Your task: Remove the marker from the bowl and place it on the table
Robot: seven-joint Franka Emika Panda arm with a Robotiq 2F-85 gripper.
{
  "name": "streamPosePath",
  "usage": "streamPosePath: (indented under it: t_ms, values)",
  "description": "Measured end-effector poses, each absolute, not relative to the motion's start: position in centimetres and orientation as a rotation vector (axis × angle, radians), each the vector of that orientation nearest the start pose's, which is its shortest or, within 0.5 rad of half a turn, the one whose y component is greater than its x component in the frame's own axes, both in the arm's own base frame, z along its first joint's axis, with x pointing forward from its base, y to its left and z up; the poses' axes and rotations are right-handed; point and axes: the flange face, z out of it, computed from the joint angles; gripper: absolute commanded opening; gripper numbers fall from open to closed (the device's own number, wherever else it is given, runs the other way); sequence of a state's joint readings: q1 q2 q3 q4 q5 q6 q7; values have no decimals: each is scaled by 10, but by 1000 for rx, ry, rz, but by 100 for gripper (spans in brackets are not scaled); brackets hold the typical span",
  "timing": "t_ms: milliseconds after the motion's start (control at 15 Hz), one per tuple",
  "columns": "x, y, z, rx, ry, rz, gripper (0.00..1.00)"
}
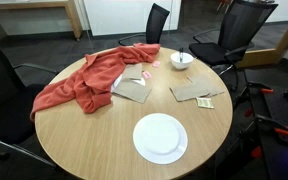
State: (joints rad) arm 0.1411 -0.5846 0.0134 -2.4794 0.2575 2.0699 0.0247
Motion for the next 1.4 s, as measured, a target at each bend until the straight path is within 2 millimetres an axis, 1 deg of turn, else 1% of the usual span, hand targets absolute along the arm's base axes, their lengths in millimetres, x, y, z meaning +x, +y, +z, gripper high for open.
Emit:
streamPosePath:
  t_ms: [667, 867, 1067, 1400]
  values:
    - [384, 73, 510, -2890, -35, -223, 100]
    - [386, 68, 510, -2891, 2, -235, 100]
    - [398, 49, 511, -2896, 148, -304, 100]
    - [423, -2, 503, -2915, 483, -395, 100]
